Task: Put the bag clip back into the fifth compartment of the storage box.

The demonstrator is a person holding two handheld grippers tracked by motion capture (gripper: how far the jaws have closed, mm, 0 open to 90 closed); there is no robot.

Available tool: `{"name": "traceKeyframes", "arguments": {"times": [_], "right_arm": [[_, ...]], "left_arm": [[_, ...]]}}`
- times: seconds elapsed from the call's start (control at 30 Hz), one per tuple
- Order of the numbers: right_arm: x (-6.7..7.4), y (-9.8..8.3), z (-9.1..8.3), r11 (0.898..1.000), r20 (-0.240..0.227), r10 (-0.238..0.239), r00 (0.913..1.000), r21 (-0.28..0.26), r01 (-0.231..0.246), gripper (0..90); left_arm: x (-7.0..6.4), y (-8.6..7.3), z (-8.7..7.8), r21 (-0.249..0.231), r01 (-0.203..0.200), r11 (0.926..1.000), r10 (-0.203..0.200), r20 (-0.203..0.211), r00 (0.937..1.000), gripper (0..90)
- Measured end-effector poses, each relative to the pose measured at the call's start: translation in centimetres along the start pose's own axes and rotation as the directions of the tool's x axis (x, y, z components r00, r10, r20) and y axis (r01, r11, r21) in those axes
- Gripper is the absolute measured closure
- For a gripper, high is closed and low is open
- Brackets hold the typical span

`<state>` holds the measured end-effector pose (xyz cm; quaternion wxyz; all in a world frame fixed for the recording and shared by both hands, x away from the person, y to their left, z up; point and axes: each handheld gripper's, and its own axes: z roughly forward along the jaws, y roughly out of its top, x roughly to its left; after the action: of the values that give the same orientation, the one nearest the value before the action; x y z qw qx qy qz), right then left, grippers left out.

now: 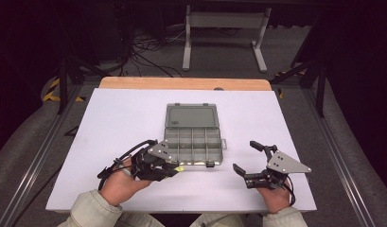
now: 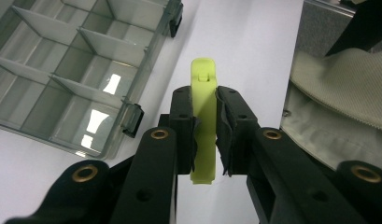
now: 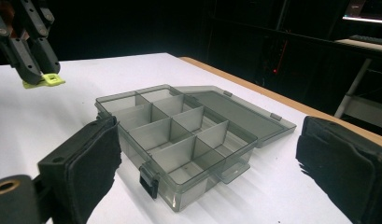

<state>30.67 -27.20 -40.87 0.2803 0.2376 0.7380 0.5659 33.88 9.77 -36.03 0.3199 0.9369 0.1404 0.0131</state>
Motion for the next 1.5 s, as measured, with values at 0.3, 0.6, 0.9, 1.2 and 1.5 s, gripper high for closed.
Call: {"name": "traceKeyframes", "arguments": {"times": [0.3, 0.6, 0.9, 1.2, 1.5], "right_arm": [[0.0, 0.0, 0.0, 1.000, 0.002, -0.002, 1.0000, 0.001, 0.002, 6.5], [0.0, 0.0, 0.0, 1.000, 0.002, -0.001, 1.0000, 0.000, 0.001, 6.5], [0.0, 0.0, -0.1, 1.000, -0.002, 0.000, 1.0000, -0.003, 0.000, 6.5], [0.0, 0.0, -0.1, 1.000, -0.002, -0.001, 1.0000, -0.003, 0.001, 6.5], [0.0, 0.0, -0.1, 1.000, -0.002, -0.002, 1.0000, -0.004, 0.002, 6.5]], "left_arm": [[0.7, 0.5, -0.6, -0.053, 0.031, 0.9981, -0.032, -0.018, 0.9993, 77.9], [1.6, 0.8, -1.0, -0.113, 0.075, 0.9907, -0.080, -0.040, 0.9960, 78.0], [2.3, 0.8, -1.0, -0.158, 0.137, 0.9779, -0.148, -0.061, 0.9871, 77.9], [3.0, 0.9, -0.8, -0.194, 0.182, 0.9641, -0.203, -0.096, 0.9745, 77.9], [3.9, 0.7, -0.3, -0.226, 0.254, 0.9406, -0.285, -0.118, 0.9512, 77.9]]}}
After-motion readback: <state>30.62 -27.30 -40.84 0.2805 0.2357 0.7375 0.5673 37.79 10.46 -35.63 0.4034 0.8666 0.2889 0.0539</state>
